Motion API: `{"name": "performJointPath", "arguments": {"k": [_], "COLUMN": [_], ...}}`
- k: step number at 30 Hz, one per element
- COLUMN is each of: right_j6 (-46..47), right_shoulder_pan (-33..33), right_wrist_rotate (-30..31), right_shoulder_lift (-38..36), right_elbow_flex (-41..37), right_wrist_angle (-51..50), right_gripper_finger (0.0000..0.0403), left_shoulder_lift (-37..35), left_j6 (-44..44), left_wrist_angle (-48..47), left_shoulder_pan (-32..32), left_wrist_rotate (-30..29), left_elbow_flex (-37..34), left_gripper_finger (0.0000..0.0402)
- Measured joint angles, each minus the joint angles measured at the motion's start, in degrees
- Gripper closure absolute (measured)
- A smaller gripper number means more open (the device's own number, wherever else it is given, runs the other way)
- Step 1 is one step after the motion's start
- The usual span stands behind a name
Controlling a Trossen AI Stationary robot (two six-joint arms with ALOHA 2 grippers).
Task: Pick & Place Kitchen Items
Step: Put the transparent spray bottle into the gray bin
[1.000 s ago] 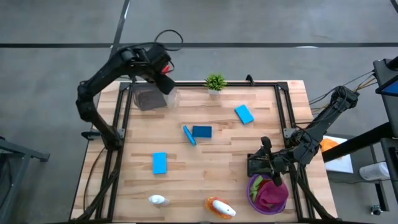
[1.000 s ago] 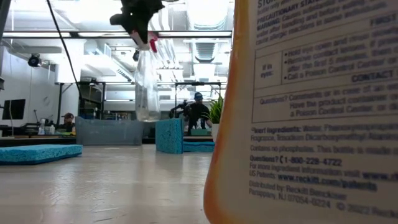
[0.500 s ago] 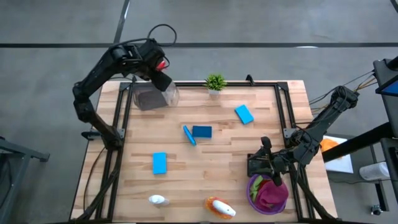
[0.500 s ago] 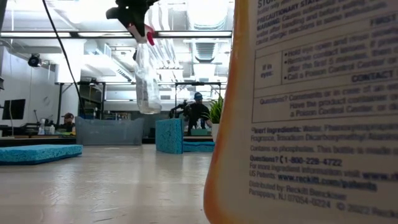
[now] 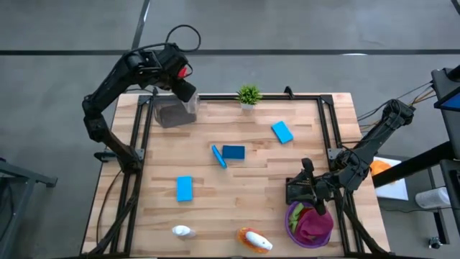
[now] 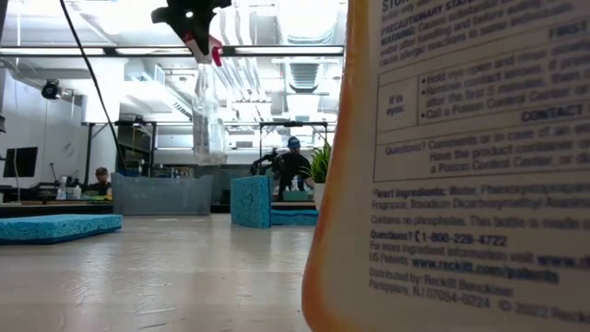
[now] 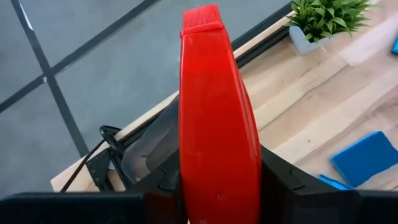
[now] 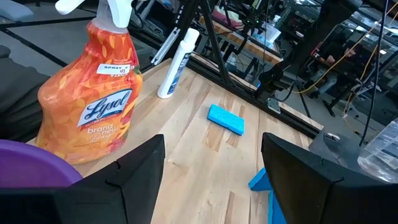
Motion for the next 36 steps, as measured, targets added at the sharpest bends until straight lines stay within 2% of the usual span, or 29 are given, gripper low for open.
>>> {"name": "performJointPath", "arguments": {"k": [13, 20, 23, 29, 36], "right_j6": [0.0, 0.0, 0.0, 0.2, 0.2], "right_shoulder_pan": [0.0, 0.0, 0.0, 0.0, 0.0], "right_wrist_rotate": [0.0, 0.0, 0.0, 0.0, 0.0], "right_shoulder_lift": [0.0, 0.0, 0.0, 0.0, 0.0], "right_elbow_flex": [0.0, 0.0, 0.0, 0.0, 0.0], "right_wrist_angle": [0.0, 0.0, 0.0, 0.0, 0.0], "right_gripper_finger": [0.0138, 0.0138, 0.0138, 0.0138, 0.0138], "left_shoulder_lift": [-3.3, -4.6, -4.5, -4.3, -4.3], "left_j6": [0.4, 5.8, 5.3, 0.7, -0.3], "left_wrist_angle": [0.0, 0.0, 0.0, 0.0, 1.7], "left_shoulder_pan": [0.6, 0.6, 0.9, 2.7, 3.4], "left_wrist_rotate": [-2.5, 1.4, 1.4, 0.9, -0.2], "left_elbow_flex": [0.0, -0.1, -0.8, -4.7, -11.1], "left_gripper_finger": [0.0282, 0.0282, 0.0282, 0.0282, 0.0282]}}
